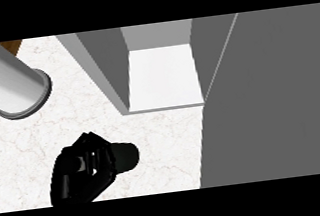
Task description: Pick up the wine, place it into the cabinet and close the cabinet
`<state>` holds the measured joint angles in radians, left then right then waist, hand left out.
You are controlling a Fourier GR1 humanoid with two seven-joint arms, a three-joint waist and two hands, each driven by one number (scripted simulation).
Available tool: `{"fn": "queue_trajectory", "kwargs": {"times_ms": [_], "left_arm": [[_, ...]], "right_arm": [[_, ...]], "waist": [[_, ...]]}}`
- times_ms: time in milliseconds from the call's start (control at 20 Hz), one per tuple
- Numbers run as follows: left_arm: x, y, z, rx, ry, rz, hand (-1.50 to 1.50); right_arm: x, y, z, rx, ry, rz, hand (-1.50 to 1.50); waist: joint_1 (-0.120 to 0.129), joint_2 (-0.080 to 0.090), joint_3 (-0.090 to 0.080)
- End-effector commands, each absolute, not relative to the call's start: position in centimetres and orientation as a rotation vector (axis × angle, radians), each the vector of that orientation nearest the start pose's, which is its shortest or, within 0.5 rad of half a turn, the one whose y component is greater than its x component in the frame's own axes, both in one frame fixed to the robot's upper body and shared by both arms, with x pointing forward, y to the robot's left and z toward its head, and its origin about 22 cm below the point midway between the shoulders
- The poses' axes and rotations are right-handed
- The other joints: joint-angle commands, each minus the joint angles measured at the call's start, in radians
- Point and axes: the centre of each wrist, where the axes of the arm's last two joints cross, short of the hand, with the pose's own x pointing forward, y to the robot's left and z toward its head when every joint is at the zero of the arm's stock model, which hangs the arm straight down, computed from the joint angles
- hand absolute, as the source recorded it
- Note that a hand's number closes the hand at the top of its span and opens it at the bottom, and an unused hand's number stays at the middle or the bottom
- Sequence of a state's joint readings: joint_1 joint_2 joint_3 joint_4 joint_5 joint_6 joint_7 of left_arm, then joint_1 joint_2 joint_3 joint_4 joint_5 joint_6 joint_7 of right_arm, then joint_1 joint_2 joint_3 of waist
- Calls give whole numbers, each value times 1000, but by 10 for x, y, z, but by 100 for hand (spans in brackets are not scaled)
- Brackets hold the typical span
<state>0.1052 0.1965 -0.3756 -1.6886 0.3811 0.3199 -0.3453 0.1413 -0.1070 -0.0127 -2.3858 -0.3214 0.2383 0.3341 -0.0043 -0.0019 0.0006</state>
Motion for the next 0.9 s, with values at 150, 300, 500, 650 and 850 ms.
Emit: {"fn": "queue_trajectory", "kwargs": {"times_ms": [150,300,500,650,850], "left_arm": [[221,152,17,-183,-1796,168,150],[250,131,35,-183,-1767,140,150],[265,120,29,-156,-1757,131,150],[271,98,44,-109,-1769,127,150],[290,92,27,-17,-1772,95,150]], "right_arm": [[137,-257,173,296,-1967,241,-150],[143,-251,163,298,-1953,215,-150],[146,-270,180,284,-1970,235,-150],[131,-268,175,290,-1952,258,-150],[138,-266,176,268,-1962,231,-150]], "waist": [[-1,1,0],[-4,2,0],[-4,2,-1],[-8,1,0],[-10,2,-1]]}}
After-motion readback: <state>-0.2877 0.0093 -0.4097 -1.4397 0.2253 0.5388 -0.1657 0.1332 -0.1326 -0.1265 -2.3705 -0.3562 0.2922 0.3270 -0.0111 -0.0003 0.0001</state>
